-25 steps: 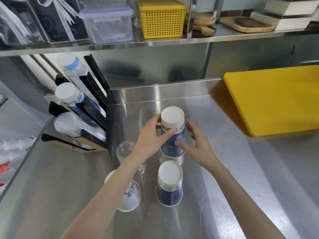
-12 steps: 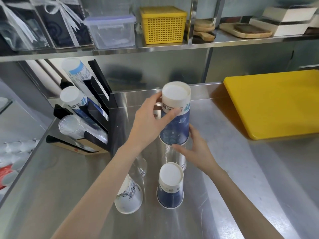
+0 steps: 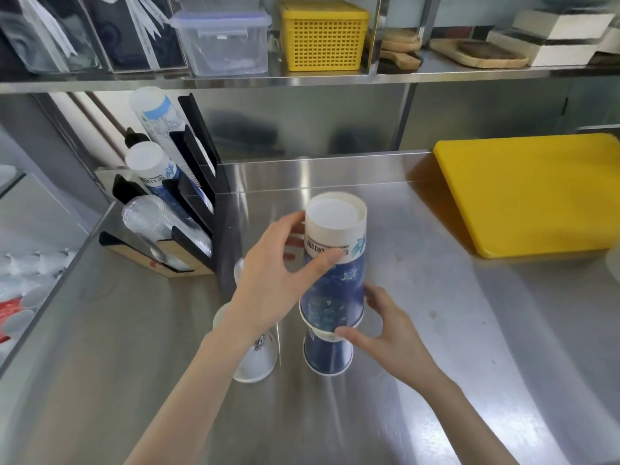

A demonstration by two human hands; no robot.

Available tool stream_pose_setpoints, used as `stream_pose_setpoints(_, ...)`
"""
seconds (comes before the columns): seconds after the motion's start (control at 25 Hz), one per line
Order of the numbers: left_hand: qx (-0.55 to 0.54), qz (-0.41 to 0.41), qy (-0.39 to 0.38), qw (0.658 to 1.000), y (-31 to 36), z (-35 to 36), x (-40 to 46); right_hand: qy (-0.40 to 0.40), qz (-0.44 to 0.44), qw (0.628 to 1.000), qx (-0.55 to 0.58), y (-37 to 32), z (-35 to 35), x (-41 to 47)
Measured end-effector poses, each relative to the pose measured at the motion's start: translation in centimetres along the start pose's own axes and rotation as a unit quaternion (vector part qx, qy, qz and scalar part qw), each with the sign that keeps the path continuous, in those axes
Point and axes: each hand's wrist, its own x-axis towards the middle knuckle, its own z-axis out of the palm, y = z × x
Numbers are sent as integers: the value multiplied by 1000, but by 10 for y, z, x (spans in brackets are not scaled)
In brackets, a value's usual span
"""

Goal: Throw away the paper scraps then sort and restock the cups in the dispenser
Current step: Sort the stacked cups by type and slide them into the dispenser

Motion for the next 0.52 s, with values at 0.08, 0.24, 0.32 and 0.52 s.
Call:
stream_pose_setpoints(0.08, -3, -27, -22, 999, -17, 5, -13, -19, 25, 999, -6, 13, 11, -7)
stream_pose_setpoints(0.24, 13, -49, -80, 996, -54, 23, -30, -61, 64, 995, -39, 32, 27, -9)
stream_pose_setpoints(0.32, 36, -58, -106, 992, -70, 32, -35, -60, 72, 995, -38, 32, 31, -8)
stream_pose_setpoints(0.52, 39, -73, -133, 988, -91, 44, -35, -54, 72, 996, -18, 34, 32, -7)
